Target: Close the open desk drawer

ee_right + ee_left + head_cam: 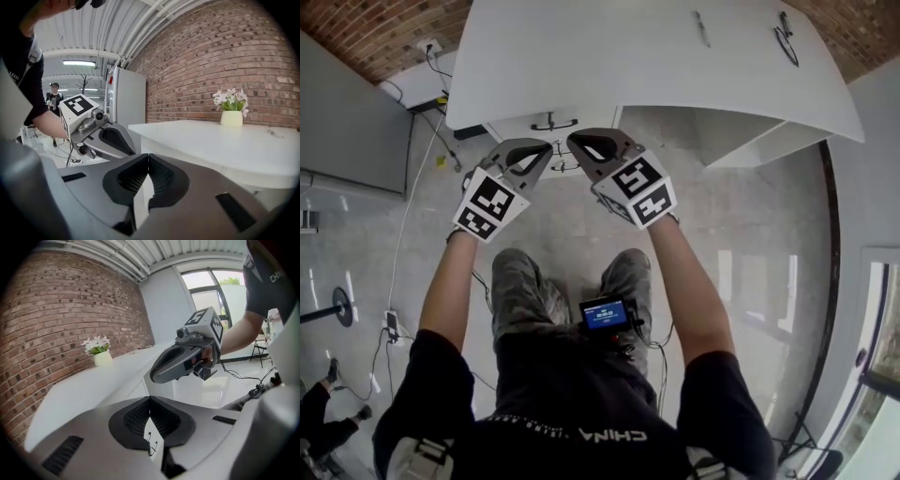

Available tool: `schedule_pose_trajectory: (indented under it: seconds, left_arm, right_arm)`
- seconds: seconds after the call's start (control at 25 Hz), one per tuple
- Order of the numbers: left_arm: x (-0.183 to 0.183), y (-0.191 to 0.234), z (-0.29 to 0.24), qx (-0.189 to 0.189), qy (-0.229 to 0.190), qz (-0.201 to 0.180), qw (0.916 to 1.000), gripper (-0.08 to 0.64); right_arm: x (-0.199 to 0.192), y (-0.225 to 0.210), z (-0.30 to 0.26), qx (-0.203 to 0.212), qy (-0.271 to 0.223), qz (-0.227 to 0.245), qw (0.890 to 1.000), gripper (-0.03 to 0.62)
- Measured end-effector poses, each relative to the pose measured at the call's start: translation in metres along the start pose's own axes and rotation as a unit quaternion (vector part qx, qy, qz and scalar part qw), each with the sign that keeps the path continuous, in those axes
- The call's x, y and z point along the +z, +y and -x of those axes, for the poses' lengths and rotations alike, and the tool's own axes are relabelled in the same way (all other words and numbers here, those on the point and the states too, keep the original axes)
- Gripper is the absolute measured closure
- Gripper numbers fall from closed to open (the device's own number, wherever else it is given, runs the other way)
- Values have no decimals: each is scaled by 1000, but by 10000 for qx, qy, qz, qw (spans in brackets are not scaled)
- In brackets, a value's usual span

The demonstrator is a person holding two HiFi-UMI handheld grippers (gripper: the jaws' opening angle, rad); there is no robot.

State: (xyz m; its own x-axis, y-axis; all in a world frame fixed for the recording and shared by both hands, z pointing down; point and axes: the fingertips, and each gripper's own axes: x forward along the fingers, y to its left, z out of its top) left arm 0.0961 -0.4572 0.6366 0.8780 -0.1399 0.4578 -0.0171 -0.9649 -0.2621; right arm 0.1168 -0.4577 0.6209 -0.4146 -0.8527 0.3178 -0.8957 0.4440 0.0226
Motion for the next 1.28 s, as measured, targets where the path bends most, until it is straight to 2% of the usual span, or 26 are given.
schedule_pose_trajectory:
  seconds: [0.12, 0.24, 0.36, 0.56, 0.68, 0.84, 1.12, 1.28]
  left_arm:
    - [61, 5, 42, -128, 83, 176, 9997, 548]
    - [126, 20, 86, -58, 118, 325, 9994, 548]
    - [186, 34, 125, 77, 136, 509, 9986, 548]
    - [240, 35, 174, 211, 167, 690, 9973, 548]
    - [254, 33, 191, 327, 40, 815, 9961, 548]
    - [262, 18, 199, 329, -24, 897, 9954, 548]
    - [279, 12, 199, 367, -117, 686, 9969, 548]
    - [279, -4, 200, 460, -42, 741, 9962, 548]
  right_arm:
    - [63, 1, 34, -57, 147, -222, 9996, 577]
    - [125, 5, 67, -115, 297, -344, 9989, 576]
    - [181, 12, 102, -155, 515, -235, 9983, 576]
    - [243, 34, 146, -293, 696, 47, 9971, 576]
    - [256, 43, 165, -444, 694, 105, 9965, 575]
    - [250, 48, 180, -628, 708, -24, 9955, 575]
    - [257, 47, 190, -635, 697, 102, 9955, 575]
    - [249, 54, 201, -525, 731, 118, 9959, 575]
